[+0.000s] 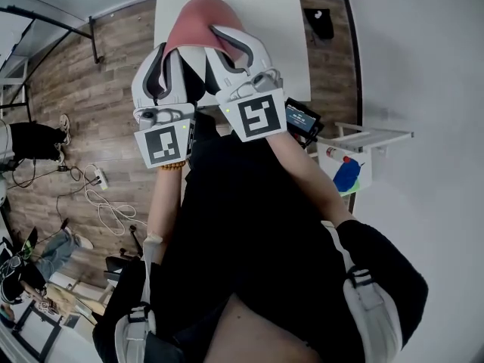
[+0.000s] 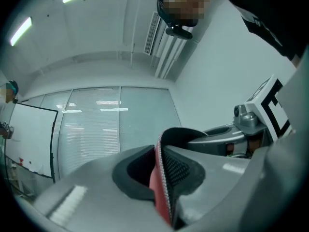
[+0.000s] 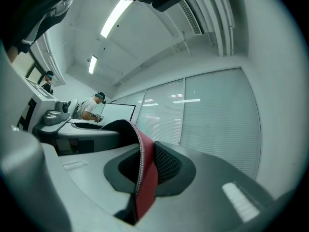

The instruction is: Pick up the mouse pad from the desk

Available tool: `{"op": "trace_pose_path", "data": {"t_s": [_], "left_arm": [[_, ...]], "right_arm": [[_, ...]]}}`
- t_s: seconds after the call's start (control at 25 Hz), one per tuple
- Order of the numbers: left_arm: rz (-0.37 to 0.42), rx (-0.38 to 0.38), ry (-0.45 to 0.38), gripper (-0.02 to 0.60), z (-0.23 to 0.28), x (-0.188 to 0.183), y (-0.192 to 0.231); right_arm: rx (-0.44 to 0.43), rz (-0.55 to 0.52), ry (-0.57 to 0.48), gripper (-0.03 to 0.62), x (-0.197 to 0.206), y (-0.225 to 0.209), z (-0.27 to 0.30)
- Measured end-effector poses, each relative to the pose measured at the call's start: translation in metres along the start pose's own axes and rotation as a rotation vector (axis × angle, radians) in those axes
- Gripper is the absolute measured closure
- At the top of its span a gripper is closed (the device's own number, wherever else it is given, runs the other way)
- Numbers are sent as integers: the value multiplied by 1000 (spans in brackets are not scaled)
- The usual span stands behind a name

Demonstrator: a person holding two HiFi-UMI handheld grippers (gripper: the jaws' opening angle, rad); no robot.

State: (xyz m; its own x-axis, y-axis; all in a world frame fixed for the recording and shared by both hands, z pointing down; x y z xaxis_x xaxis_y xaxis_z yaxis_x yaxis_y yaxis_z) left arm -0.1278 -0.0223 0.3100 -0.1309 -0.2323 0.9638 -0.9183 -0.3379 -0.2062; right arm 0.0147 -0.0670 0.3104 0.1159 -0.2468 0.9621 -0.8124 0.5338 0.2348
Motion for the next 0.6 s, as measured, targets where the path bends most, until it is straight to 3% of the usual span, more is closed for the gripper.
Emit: {"op": "trace_pose_path", "data": {"t_s": [0.6], "left_arm": [[4, -13, -14, 554, 7, 0, 0]], "right_arm": [[28, 1, 13, 540, 0, -2, 2]]}}
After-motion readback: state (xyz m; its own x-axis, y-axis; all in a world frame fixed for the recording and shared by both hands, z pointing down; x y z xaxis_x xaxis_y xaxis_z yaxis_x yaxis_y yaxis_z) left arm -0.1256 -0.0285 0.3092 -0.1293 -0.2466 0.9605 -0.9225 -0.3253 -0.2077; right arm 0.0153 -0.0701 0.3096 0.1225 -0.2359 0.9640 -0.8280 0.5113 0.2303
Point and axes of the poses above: the fingertips, and each gripper's own axes: z forward along the fingers, y to its left, x out of its underside, the point moved 9 cm from there along -z, backward along the fingers, and after that the axes turned 9 degrees about x, right-handed, at the moved point
